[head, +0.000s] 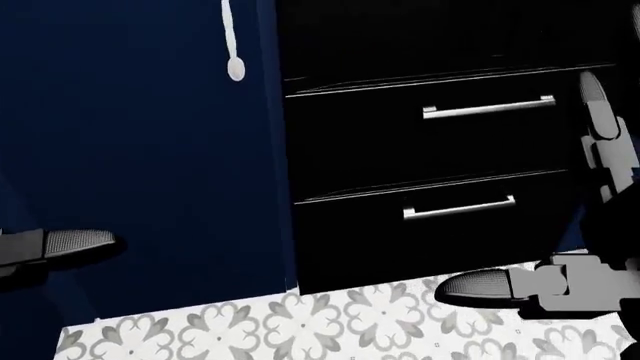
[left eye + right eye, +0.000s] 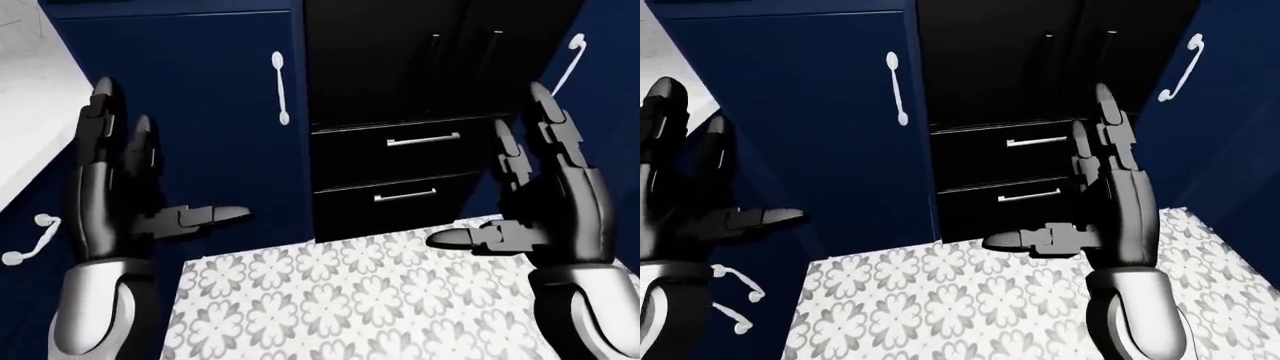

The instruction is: Navigate to the stove.

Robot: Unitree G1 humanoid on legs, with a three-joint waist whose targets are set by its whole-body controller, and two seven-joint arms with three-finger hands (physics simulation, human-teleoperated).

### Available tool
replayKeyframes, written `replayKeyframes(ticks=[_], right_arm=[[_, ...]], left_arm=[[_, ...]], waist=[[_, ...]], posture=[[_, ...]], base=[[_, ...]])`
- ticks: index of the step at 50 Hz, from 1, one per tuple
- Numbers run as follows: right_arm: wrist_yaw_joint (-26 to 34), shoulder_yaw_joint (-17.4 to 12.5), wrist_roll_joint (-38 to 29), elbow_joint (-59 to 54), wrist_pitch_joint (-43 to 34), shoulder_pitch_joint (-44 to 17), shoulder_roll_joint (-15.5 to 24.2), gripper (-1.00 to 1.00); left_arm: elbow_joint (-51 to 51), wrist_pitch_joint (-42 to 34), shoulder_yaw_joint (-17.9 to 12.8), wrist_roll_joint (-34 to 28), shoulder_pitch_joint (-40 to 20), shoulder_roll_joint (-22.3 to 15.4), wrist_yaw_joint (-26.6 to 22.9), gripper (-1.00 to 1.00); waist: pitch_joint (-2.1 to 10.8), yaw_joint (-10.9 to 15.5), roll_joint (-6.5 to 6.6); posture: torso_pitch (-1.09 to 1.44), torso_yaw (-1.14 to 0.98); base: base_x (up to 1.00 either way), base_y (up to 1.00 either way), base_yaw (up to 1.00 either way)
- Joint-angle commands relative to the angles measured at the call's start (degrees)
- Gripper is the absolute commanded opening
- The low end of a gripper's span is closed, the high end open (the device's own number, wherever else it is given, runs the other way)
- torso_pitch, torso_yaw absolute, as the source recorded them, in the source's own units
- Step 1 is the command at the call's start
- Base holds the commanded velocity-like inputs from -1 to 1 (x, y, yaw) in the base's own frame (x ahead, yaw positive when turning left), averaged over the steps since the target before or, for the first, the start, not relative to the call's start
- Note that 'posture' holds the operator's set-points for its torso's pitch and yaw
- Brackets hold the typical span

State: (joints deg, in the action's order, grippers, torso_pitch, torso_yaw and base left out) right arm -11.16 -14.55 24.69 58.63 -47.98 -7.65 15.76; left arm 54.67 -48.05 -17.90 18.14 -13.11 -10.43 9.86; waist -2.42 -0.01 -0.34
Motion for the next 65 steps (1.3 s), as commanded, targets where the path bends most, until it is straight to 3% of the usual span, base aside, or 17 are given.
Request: replayKeyframes(ticks=[1, 4, 6, 7, 9, 14, 19, 20, 22, 28, 31, 40, 44, 53, 57, 58, 65], right_arm=[[1.46, -0.16, -1.00, 1.37, 1.06, -0.91, -0.34, 1.00], [2.61, -0.85, -1.86, 1.37, 0.89, -1.00, -1.20, 1.00], [3.21, -0.97, -2.86, 1.37, 0.92, -0.73, -1.72, 1.00], [3.35, -1.58, -2.49, 1.37, 0.81, -0.78, -1.78, 1.00], [2.96, -1.58, -2.19, 1.37, 0.82, -0.73, -1.57, 1.00], [2.25, -1.73, -1.41, 1.37, 1.26, -0.33, -1.15, 1.00], [2.18, -1.58, -1.48, 1.37, 1.73, 0.18, -1.30, 1.00], [2.32, -1.59, -1.68, 1.37, 1.69, 0.20, -1.41, 1.00], [2.53, -1.62, -1.95, 1.37, 1.63, 0.17, -1.59, 1.00], [2.32, -1.62, -1.82, 1.37, 1.94, 0.40, -1.32, 1.00], [2.62, -1.48, -2.32, 1.37, 1.96, 0.53, -1.73, 1.00], [3.00, -1.74, -2.65, 1.37, 1.57, 0.33, -2.13, 1.00], [2.92, -2.35, -2.45, 1.37, 0.90, -0.14, -2.18, 1.00], [5.51, -1.82, -5.82, 1.37, 0.04, -0.21, -4.74, 1.00], [6.42, -1.77, -6.85, 1.37, 0.00, -0.04, -5.41, 1.00], [6.70, -1.83, -7.05, 1.37, 0.12, 0.11, -5.57, 1.00], [7.13, -1.79, -7.63, 1.37, 0.52, 0.34, -5.95, 1.00]], left_arm=[[1.67, -0.05, -1.60, 1.94, -1.77, 0.41, 0.71, 1.00], [1.35, -0.12, -1.93, 2.89, -1.90, -0.78, 1.98, 1.00], [0.27, 0.87, -1.25, 1.61, -1.11, -1.17, 2.16, 1.00], [-0.25, 1.68, -1.54, 1.69, -0.84, -0.90, 1.78, 1.00], [0.58, 0.91, -1.50, 1.86, -0.91, -0.98, 2.01, 1.00], [-0.04, 1.65, -1.41, 0.66, -0.38, -0.89, 1.49, 1.00], [0.17, 1.65, -1.79, 0.06, -0.22, -0.91, 1.26, 1.00], [0.13, 1.69, -1.88, -0.01, -0.22, -0.91, 1.14, 1.00], [-0.04, 1.64, -2.15, 0.07, -0.34, -0.89, 1.10, 1.00], [-0.27, 1.92, -2.29, -0.31, -0.25, -0.96, 0.92, 1.00], [-0.45, 2.20, -2.27, -0.36, -0.15, -0.88, 0.84, 1.00], [-0.32, 2.21, -1.83, -1.32, 0.02, -0.85, 0.32, 1.00], [-0.73, 2.52, -1.49, -1.85, -0.04, -0.65, 0.01, 1.00], [-0.65, 2.32, -1.57, -1.57, -0.14, -0.42, -0.06, 1.00], [-0.88, 2.61, -1.61, -1.55, -0.11, -0.42, -0.07, 1.00], [-0.62, 2.44, -1.65, -1.44, -0.04, -0.41, -0.02, 1.00], [-0.61, 2.47, -2.04, -1.15, 0.18, -0.47, 0.04, 1.00]], waist=[[0.35, 0.16, -0.10], [0.43, 0.12, 2.44], [1.61, 0.25, 6.19], [0.84, 0.78, 3.39], [0.97, 0.44, 4.23], [0.96, 0.23, 1.67], [1.45, 0.24, -4.10], [1.19, -0.20, -1.96], [1.31, -0.18, -2.43], [0.22, 0.09, 0.99], [1.11, 0.04, 5.26], [0.82, 0.16, 1.33], [1.68, 0.26, -3.58], [0.29, 0.07, 0.54], [1.02, 0.09, 6.25], [0.91, 0.38, 4.64], [0.88, 0.21, 2.32]], posture=[[0.00, 0.00], [0.00, 0.00], [0.00, 0.00], [0.00, 0.00], [0.00, 0.00], [0.00, 0.00], [0.00, 0.00], [0.00, 0.00], [0.00, 0.00], [0.00, 0.00], [0.00, 0.00], [0.00, 0.00], [0.00, 0.00], [0.00, 0.00], [0.00, 0.00], [0.00, 0.00], [0.00, 0.00]], base=[[0.00, 0.00, -0.17], [0.00, 0.00, -0.18], [0.00, 0.00, -0.19], [0.00, 0.00, -0.19], [0.00, 0.00, -0.19], [0.00, 0.00, -0.19], [0.00, 0.00, -0.19], [0.00, 0.00, -0.19], [0.00, 0.00, -0.20], [0.00, 0.00, -0.20], [0.00, 0.00, -0.20], [0.00, 0.00, -0.20], [0.00, 0.00, -0.23], [0.00, 0.00, -0.27], [0.00, 0.00, -0.56], [0.00, 0.00, -0.56], [0.00, 0.00, -0.55]])
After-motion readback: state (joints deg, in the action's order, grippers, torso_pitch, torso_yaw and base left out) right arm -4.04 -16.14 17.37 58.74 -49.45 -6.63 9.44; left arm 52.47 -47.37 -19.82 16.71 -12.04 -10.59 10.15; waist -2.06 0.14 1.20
